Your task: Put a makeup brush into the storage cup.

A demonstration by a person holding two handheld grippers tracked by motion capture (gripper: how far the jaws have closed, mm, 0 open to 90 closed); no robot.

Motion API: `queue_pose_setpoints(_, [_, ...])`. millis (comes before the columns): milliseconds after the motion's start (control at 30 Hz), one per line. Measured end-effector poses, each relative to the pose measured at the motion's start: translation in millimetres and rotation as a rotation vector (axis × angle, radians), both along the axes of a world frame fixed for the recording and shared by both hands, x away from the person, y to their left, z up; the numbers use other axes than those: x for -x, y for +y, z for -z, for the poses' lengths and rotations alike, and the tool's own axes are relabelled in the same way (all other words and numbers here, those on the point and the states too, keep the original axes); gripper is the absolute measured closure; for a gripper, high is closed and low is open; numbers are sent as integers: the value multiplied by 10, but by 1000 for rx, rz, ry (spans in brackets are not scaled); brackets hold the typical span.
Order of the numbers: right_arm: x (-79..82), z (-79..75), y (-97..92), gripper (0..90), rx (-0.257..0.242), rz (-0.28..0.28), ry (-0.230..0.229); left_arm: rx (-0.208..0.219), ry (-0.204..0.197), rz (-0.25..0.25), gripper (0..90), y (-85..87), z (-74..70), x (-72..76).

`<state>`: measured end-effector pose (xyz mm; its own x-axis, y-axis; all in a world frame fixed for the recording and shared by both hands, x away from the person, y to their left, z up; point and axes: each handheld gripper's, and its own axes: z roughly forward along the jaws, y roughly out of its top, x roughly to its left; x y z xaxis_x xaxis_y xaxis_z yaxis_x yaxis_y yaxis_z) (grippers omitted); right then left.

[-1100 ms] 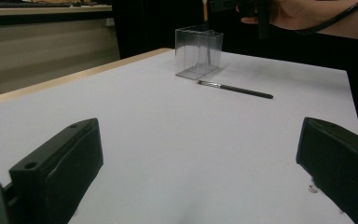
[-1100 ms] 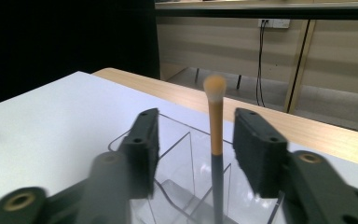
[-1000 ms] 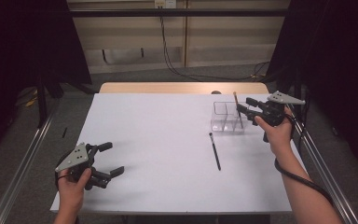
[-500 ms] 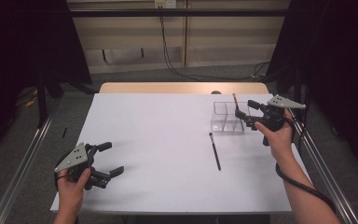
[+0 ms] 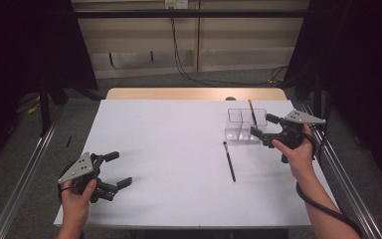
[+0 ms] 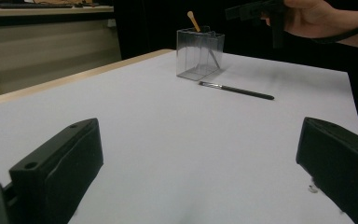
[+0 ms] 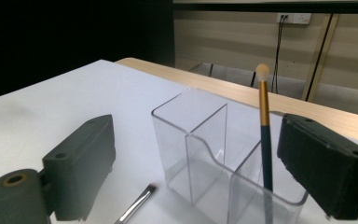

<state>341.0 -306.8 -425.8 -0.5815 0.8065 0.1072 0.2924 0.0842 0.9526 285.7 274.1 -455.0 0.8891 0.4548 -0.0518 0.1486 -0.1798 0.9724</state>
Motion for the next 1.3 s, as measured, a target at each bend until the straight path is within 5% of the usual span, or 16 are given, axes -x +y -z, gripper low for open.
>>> queue_pose_setpoints(1300, [469,123,-33,61,-19,-36,-15,1,0,-1,4,-22,-12,0])
